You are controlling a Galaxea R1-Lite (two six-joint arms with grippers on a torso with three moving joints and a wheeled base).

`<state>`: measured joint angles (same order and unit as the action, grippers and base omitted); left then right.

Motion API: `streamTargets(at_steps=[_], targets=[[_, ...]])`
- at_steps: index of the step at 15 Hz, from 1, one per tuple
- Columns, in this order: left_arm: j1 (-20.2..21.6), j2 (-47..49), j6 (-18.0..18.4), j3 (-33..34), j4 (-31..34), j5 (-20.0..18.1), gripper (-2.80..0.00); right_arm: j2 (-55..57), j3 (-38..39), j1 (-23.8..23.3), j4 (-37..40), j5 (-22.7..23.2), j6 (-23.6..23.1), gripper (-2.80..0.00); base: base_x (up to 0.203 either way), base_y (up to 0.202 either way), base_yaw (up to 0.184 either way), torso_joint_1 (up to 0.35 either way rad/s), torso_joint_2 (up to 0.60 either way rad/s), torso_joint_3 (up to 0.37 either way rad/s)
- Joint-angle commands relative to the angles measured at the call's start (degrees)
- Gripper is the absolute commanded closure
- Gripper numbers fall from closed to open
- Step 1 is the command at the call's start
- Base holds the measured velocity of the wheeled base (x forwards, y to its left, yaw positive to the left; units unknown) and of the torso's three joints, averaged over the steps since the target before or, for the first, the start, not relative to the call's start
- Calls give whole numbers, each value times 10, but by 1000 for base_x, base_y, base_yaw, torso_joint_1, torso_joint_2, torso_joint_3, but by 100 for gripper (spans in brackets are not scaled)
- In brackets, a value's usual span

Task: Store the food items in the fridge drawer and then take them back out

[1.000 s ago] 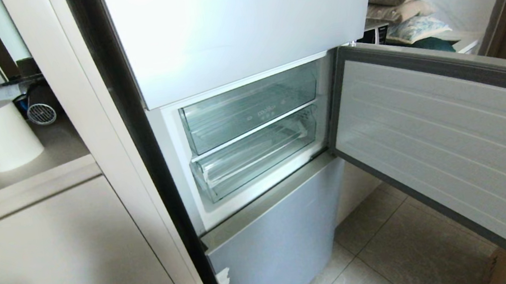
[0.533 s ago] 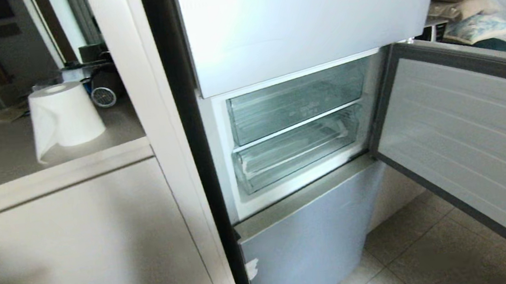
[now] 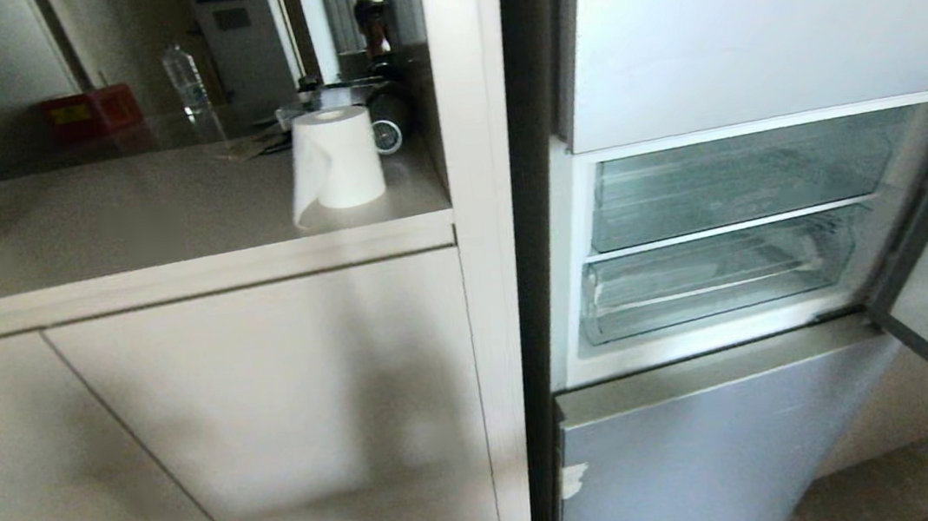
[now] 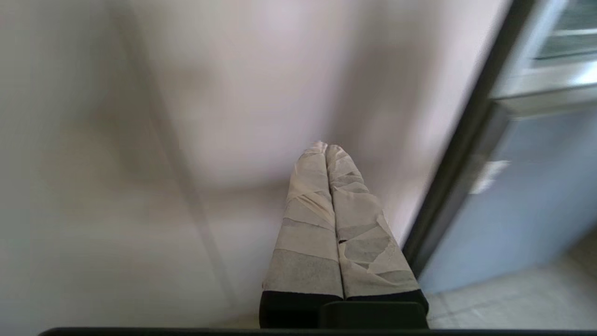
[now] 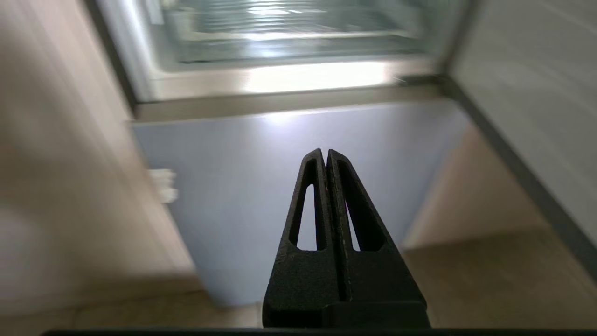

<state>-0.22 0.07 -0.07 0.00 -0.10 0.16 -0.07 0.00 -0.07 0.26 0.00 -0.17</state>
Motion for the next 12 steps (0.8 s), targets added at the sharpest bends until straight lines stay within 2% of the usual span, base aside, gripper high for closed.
streamTargets(at_steps=[1,7,9,12], targets=[[0,0,0,0,0,0,0,1,0,0,0,0,0,0,2,-3,181,11,2,2],[0,0,0,0,0,0,0,1,0,0,0,0,-3,0,3,-7,160,2,1,1],[0,0,0,0,0,0,0,1,0,0,-3,1,-12,0,-2,-2,31,-1,-2,-1],[0,0,0,0,0,0,0,46,-56,-1,10,3,-28,0,0,0,0,0,0,0]])
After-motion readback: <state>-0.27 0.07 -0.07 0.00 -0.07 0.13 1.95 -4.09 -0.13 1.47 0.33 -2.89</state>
